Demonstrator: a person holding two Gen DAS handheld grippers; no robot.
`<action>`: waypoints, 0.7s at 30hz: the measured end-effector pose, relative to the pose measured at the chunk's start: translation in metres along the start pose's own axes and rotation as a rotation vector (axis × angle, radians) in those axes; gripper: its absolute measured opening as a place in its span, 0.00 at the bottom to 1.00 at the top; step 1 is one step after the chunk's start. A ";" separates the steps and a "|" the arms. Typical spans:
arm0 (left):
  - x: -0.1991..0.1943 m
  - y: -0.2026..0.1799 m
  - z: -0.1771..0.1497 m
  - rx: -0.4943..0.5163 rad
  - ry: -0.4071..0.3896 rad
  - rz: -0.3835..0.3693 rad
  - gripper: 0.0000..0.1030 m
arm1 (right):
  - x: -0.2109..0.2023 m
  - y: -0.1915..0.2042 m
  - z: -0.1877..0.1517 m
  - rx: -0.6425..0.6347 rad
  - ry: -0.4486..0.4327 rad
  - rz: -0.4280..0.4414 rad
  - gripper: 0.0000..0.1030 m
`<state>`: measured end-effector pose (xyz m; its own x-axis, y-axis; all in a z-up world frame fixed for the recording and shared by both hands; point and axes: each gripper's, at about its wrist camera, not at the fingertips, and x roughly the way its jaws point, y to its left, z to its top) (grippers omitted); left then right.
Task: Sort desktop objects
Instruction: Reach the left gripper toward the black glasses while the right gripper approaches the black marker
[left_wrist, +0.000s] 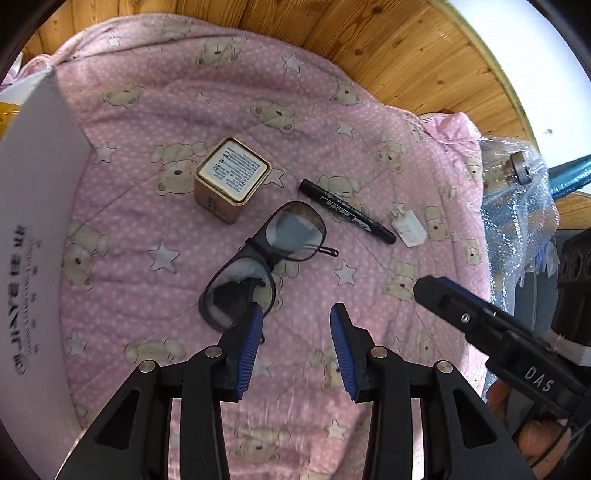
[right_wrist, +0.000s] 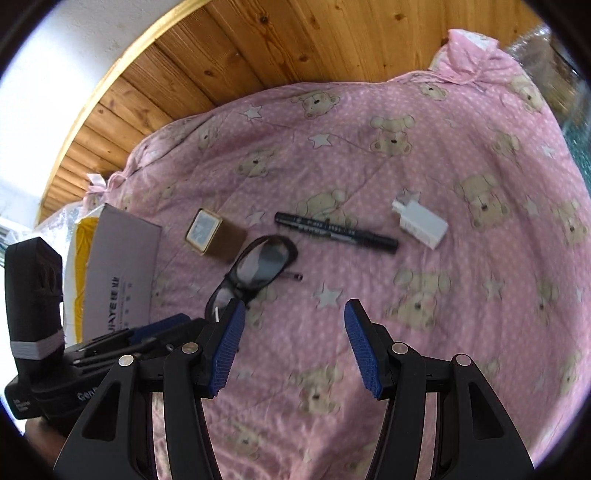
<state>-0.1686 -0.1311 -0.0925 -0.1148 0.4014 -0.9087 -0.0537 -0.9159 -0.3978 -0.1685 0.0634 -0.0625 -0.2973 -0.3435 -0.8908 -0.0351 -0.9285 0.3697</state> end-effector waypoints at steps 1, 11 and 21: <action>0.005 0.001 0.002 -0.003 0.006 -0.002 0.39 | 0.004 -0.001 0.004 -0.011 0.004 0.000 0.58; 0.044 0.007 0.014 -0.023 0.037 0.002 0.39 | 0.044 -0.017 0.029 -0.083 0.049 -0.028 0.53; 0.048 0.004 0.024 0.007 -0.014 0.000 0.39 | 0.082 -0.022 0.037 -0.143 0.093 -0.069 0.52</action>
<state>-0.1981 -0.1159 -0.1343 -0.1288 0.4013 -0.9069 -0.0609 -0.9160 -0.3966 -0.2279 0.0609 -0.1343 -0.2090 -0.2834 -0.9359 0.0856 -0.9587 0.2712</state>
